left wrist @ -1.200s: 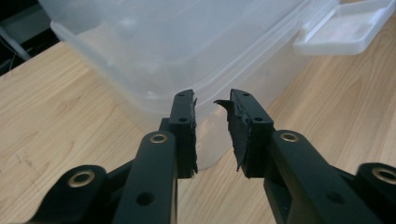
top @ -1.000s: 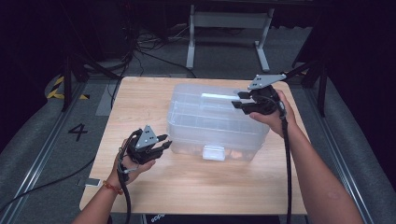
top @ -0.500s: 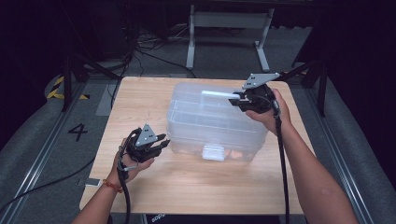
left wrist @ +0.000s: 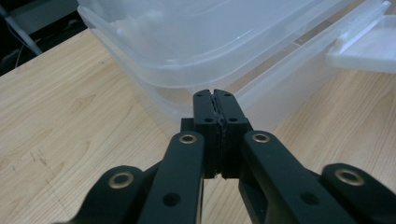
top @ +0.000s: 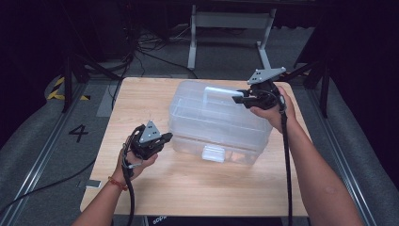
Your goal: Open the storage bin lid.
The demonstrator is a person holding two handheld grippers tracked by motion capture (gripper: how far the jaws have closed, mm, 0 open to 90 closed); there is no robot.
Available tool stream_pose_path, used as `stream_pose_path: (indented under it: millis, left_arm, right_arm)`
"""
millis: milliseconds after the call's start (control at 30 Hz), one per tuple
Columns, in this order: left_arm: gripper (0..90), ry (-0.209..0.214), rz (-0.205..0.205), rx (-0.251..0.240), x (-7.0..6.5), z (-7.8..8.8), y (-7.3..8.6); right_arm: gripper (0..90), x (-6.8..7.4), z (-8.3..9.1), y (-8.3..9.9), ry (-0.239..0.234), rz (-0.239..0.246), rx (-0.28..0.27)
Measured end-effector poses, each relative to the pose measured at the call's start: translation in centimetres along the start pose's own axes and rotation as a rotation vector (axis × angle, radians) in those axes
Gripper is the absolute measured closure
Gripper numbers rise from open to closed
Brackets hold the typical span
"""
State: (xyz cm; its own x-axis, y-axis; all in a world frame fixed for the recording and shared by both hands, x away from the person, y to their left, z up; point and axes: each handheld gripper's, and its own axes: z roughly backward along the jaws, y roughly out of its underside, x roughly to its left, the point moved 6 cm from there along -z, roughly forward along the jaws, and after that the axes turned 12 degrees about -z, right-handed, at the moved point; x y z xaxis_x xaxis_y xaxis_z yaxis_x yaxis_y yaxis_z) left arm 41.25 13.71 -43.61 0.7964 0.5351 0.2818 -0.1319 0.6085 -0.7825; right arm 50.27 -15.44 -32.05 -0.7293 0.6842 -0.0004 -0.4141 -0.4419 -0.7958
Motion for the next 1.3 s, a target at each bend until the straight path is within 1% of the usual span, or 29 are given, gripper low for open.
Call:
stream_pose_path:
  millis: [67,100,167,233,367,433,500,533,567,600,667,700,767,800,833,867,900,933,967,1000,1033,1067,1100,1133,1233,1300]
  left_arm:
    - [90.0,0.002,0.014,-0.020,0.1,-0.1,-0.2]
    - [90.0,-0.002,0.028,-0.033,0.4,-0.2,-0.2]
    - [90.0,0.002,0.055,-0.048,0.4,-0.2,-0.2]
    - [90.0,0.003,0.069,-0.063,0.5,-0.2,-0.1]
    - [90.0,-0.005,0.060,-0.069,0.6,-0.2,-0.1]
    - [90.0,-0.011,0.046,-0.065,0.5,-0.2,-0.1]
    - [90.0,-0.005,0.046,-0.072,0.4,-0.1,-0.1]
    - [90.0,-0.005,0.046,-0.072,0.4,-0.1,-0.1]
    - [90.0,-0.002,0.047,-0.073,0.4,-0.1,-0.1]
    - [90.0,-0.009,0.032,-0.072,0.5,-0.1,-0.1]
    - [90.0,-0.003,0.028,-0.071,0.4,0.0,-0.2]
    - [90.0,-0.003,0.030,-0.072,0.4,0.0,-0.2]
    - [90.0,-0.007,0.023,-0.071,0.5,0.0,-0.2]
    - [90.0,-0.006,0.021,-0.068,0.4,0.0,-0.2]
    - [90.0,-0.006,0.021,-0.068,0.4,0.0,-0.2]
    - [90.0,-0.008,0.019,-0.069,0.4,0.1,-0.2]
    - [90.0,-0.006,0.012,-0.068,0.4,0.2,-0.2]
    - [90.0,-0.002,0.014,-0.068,0.4,0.3,-0.3]
    - [90.0,-0.009,0.008,-0.064,0.5,0.3,-0.3]
    - [90.0,-0.009,0.008,-0.064,0.5,0.3,-0.3]
    - [90.0,-0.004,0.002,-0.063,0.5,0.4,-0.3]
    - [90.0,-0.006,-0.002,-0.061,0.6,0.4,-0.5]
    - [90.0,-0.002,0.001,-0.064,0.5,0.5,-0.5]
    - [90.0,-0.002,0.001,-0.064,0.5,0.5,-0.5]
    - [90.0,-0.001,0.002,-0.073,0.6,0.6,-0.8]
    - [90.0,0.002,-0.014,-0.059,0.7,0.5,-0.7]
  right_arm:
    - [71.8,0.0,0.0,0.0,-0.002,0.002,0.004]
    - [71.8,-0.1,0.0,0.0,0.002,-0.006,0.000]
    - [71.8,-0.3,0.1,0.1,-0.001,-0.013,0.001]
    - [71.9,-0.3,0.1,0.2,-0.005,-0.020,-0.003]
    - [71.7,-0.2,0.1,0.2,0.000,-0.010,0.001]
    - [70.3,-0.2,0.1,0.1,-0.001,-0.010,-0.002]
    - [65.4,-0.2,0.1,0.1,-0.012,-0.013,-0.012]
    - [65.4,-0.2,0.1,0.1,-0.012,-0.013,-0.012]
    - [58.6,0.0,0.1,0.0,-0.013,-0.010,-0.016]
    - [53.7,0.1,0.3,0.0,0.016,0.006,-0.021]
    - [46.1,0.2,0.6,0.1,0.040,0.010,-0.023]
    - [43.5,0.2,1.0,0.2,0.051,0.021,-0.025]
    - [39.3,0.1,2.0,0.5,0.095,0.034,-0.033]
    - [37.0,0.0,2.6,0.7,0.107,0.026,-0.045]
    - [37.0,0.0,2.6,0.7,0.107,0.026,-0.045]
    - [35.8,-0.1,4.3,1.3,0.114,0.018,-0.081]
    - [34.9,-0.2,4.8,1.5,0.117,0.019,-0.091]
    - [34.2,-0.2,5.5,2.0,0.120,0.019,-0.101]
    - [33.8,-0.3,6.1,2.4,0.123,0.015,-0.110]
    - [33.8,-0.3,6.1,2.4,0.123,0.015,-0.110]
    - [33.0,-0.3,7.6,3.8,0.122,0.014,-0.131]
    - [32.7,-0.3,8.1,4.4,0.115,0.005,-0.144]
    - [32.1,-0.2,8.6,5.2,0.114,-0.004,-0.154]
    - [32.1,-0.2,8.6,5.2,0.114,-0.004,-0.154]
    - [30.7,0.0,9.5,7.7,0.087,-0.034,-0.189]
    - [31.6,0.1,9.9,9.0,0.080,-0.049,-0.225]
